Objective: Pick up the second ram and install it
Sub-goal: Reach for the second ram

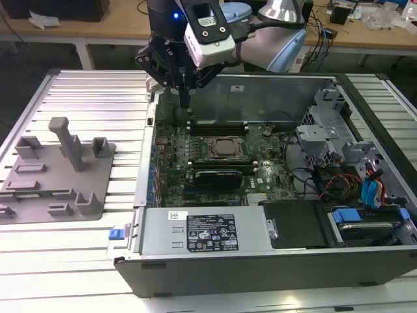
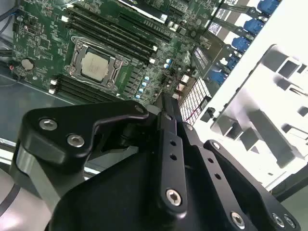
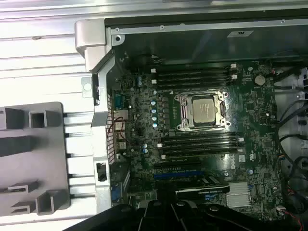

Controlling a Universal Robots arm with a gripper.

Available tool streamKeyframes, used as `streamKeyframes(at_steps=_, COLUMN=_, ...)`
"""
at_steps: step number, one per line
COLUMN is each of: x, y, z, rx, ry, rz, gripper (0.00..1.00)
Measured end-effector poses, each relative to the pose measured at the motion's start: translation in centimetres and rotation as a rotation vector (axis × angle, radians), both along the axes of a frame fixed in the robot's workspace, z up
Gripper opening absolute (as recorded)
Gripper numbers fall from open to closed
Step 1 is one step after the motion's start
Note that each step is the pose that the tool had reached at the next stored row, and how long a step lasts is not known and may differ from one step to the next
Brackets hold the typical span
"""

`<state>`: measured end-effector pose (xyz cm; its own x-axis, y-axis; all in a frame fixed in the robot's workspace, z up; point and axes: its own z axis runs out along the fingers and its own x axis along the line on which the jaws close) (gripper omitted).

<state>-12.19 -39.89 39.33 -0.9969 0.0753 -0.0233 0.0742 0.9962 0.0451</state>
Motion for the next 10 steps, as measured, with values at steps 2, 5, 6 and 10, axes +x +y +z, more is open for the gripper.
streamKeyframes(at_steps=2, x=0.0, y=0.0, z=0.0, rx=0.0, ry=0.0, rz=0.0, gripper=0.08)
streamKeyframes(at_steps=5, x=0.0, y=0.0, z=0.0, rx=0.0, ry=0.0, rz=0.0, gripper=0.08)
streamKeyframes(at_steps=6, x=0.0, y=0.0, z=0.0, rx=0.0, ry=0.0, rz=0.0, gripper=0.08)
streamKeyframes(at_steps=10, x=-0.26, y=0.0, z=0.0, rx=-0.0001, ry=0.0, rz=0.0, gripper=0.08)
